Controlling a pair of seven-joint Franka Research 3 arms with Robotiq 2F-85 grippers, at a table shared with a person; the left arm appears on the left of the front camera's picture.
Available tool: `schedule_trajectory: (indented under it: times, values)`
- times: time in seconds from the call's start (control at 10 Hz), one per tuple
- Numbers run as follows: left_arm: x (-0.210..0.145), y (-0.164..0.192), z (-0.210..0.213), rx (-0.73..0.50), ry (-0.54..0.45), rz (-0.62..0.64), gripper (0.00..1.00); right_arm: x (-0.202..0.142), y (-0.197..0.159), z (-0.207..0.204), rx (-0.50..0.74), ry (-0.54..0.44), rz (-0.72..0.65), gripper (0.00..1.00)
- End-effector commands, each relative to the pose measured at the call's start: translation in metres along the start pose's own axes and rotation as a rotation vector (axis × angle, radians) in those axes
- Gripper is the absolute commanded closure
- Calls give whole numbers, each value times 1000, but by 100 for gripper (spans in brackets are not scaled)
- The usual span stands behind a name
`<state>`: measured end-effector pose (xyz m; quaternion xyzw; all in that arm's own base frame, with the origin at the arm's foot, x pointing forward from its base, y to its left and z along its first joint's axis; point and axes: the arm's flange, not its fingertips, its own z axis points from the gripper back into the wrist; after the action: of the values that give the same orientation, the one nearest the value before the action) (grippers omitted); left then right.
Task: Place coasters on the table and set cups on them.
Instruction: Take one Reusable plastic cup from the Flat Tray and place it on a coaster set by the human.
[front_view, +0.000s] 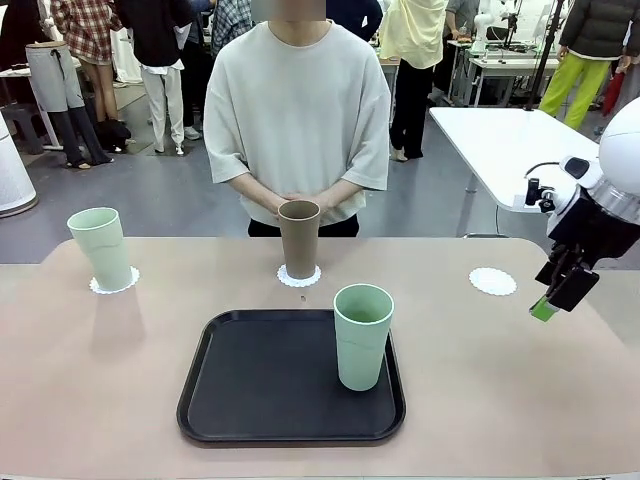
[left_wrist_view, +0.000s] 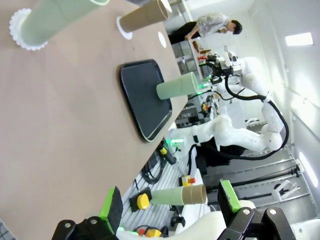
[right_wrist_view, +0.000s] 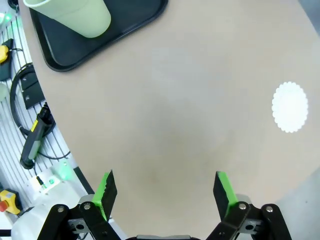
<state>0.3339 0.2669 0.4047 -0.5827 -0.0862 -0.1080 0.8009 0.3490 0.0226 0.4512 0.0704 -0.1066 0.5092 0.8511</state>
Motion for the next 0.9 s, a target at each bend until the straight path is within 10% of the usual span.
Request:
schedule_trajectory:
  times: [0.0, 0.5, 0.8]
  values:
    - [1, -2, 2, 0, 0, 0, 0, 17, 10, -8, -37, 48, 93, 0]
    - [1, -2, 2, 0, 0, 0, 0, 67, 29, -27, 14, 130, 340, 0]
    - [1, -2, 2, 0, 0, 0, 0, 59, 32, -35, 125, -202, 399, 0]
